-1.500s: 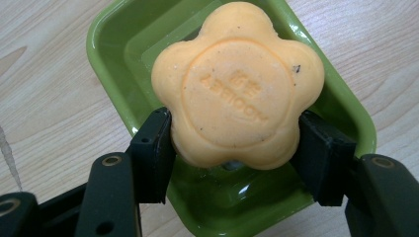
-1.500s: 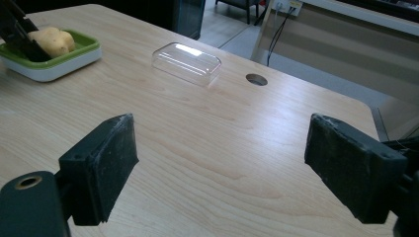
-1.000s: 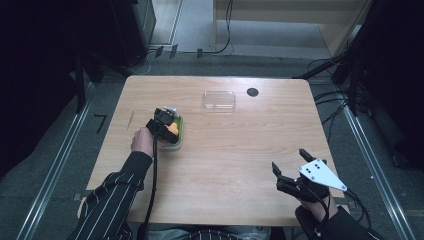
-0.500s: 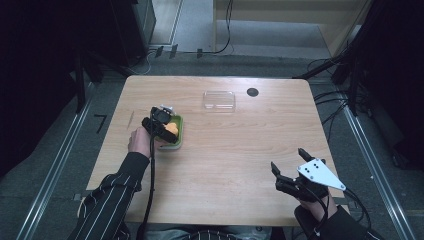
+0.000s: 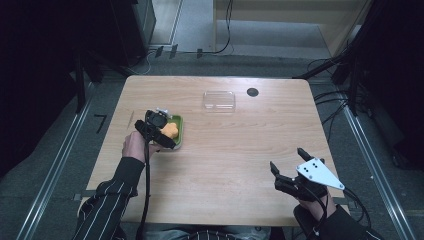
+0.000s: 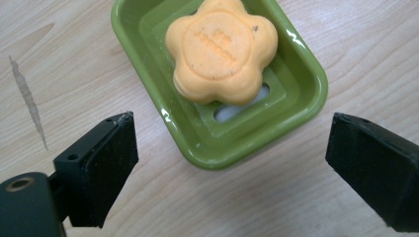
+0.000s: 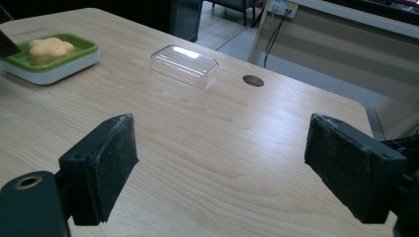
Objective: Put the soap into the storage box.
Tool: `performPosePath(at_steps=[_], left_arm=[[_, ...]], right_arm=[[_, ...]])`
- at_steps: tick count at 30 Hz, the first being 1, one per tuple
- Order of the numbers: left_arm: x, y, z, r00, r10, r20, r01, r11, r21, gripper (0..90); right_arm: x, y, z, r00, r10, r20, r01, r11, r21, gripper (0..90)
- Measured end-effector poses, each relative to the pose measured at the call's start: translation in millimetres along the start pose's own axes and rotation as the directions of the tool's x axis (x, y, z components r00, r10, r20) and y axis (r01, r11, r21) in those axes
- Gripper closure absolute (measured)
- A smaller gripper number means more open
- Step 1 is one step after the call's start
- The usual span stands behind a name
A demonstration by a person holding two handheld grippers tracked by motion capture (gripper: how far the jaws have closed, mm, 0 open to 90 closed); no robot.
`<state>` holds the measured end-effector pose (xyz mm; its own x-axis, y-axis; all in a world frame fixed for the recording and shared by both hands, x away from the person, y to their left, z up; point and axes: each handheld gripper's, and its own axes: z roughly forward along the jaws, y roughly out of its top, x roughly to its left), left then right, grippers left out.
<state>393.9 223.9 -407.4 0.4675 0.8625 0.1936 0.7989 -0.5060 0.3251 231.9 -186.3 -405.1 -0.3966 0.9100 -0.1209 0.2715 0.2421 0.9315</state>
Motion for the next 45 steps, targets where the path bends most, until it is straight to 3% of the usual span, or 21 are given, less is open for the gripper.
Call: performPosePath(at_steps=[8, 27, 45], left_arm=[[-6.5, -13.6, -12.2, 1.0, 0.009, -0.001, -0.009, 1.0, 0.004, 1.1], [-20.1, -48.3, -26.9, 0.9995, 0.029, 0.013, -0.03, 0.9987, 0.041, 0.0], [-29.1, -82.7, -27.1, 0.998, 0.032, 0.055, -0.038, 0.9926, 0.115, 0.0]], right_arm=[[0.1, 0.1, 0.3, 1.0, -0.003, -0.002, 0.003, 1.0, -0.001, 13.4], [-0.7, -0.3, -0.2, 1.0, -0.003, -0.002, 0.003, 1.0, -0.002, 13.4], [-0.1, -0.3, -0.2, 1.0, -0.002, -0.001, 0.002, 1.0, 0.001, 13.4]])
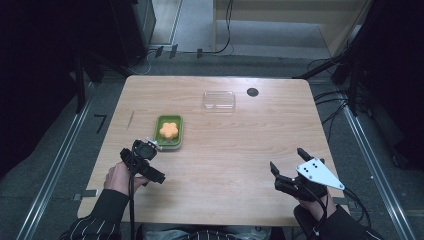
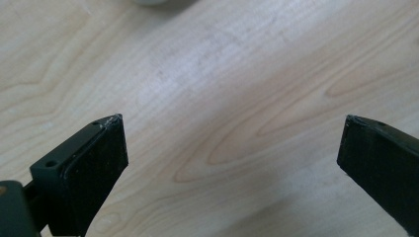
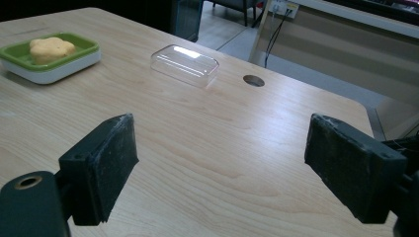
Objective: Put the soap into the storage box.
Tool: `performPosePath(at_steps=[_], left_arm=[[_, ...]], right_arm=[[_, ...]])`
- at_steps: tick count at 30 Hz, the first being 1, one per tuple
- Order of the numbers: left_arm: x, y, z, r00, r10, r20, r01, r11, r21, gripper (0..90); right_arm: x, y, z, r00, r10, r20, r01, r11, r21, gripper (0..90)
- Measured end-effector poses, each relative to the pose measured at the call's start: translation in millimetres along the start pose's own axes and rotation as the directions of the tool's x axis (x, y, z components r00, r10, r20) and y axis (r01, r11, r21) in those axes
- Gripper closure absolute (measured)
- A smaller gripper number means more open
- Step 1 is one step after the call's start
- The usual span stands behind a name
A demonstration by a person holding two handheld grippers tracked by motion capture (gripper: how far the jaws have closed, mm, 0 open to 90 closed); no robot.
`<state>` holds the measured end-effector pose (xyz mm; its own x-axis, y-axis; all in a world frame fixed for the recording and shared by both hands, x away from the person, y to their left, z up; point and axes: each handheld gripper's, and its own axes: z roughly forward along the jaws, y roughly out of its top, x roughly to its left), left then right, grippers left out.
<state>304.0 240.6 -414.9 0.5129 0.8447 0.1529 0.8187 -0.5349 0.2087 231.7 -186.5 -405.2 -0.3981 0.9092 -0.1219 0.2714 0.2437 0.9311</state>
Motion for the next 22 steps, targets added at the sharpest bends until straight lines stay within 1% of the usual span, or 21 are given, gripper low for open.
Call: performPosePath(at_steps=[1, 2, 3, 4, 5, 7, 11, 13, 16, 22], left_arm=[[-0.3, -1.0, -0.1, 1.0, 0.004, -0.001, -0.004, 1.0, 0.0, 0.0], [-1.4, -2.5, 0.2, 1.0, -0.004, 0.002, 0.004, 1.0, -0.003, 0.0], [-1.7, -3.6, -0.1, 1.0, 0.002, 0.002, -0.002, 1.0, 0.001, 0.0], [-2.7, -5.1, 0.0, 1.0, -0.002, 0.0, 0.002, 1.0, -0.002, 0.0], [-3.1, -6.7, 0.0, 1.0, 0.005, 0.005, -0.005, 1.0, 0.002, 0.0], [-4.2, -8.4, 0.2, 1.0, 0.005, 0.004, -0.005, 0.9999, 0.01, 0.0], [-8.4, -17.6, 4.4, 0.9998, 0.012, 0.016, -0.012, 0.9995, 0.029, 0.0], [-8.3, -19.1, 4.6, 0.9997, 0.014, 0.02, -0.015, 0.9993, 0.033, 0.0], [-9.6, -25.8, 6.2, 0.9997, 0.015, 0.022, -0.016, 0.9993, 0.035, 0.0], [-7.5, -26.9, 10.1, 0.9995, 0.005, 0.031, -0.007, 0.9991, 0.042, 0.0]], right_arm=[[0.0, 0.0, 0.2, 1.0, -0.001, 0.0, 0.001, 1.0, 0.001, 13.4], [0.4, 0.1, 0.2, 1.0, -0.002, -0.002, 0.002, 1.0, 0.002, 13.4], [0.6, 0.1, 0.2, 1.0, -0.003, -0.002, 0.003, 1.0, 0.002, 13.4], [0.6, 0.1, 0.1, 1.0, -0.003, -0.002, 0.003, 1.0, 0.002, 13.4], [0.4, 0.0, 0.0, 1.0, -0.003, -0.001, 0.003, 1.0, 0.001, 13.4], [0.1, 0.0, 0.0, 1.0, -0.001, 0.0, 0.001, 1.0, 0.001, 13.4], [0.2, -0.1, -0.1, 1.0, -0.004, -0.001, 0.004, 1.0, 0.001, 13.4], [0.0, -0.1, 0.0, 1.0, -0.003, 0.0, 0.003, 1.0, 0.0, 13.4], [-0.7, -0.6, -1.1, 1.0, 0.002, 0.003, -0.002, 1.0, -0.002, 13.4], [-0.8, -1.0, -1.3, 1.0, -0.001, 0.003, 0.001, 1.0, -0.001, 13.4]])
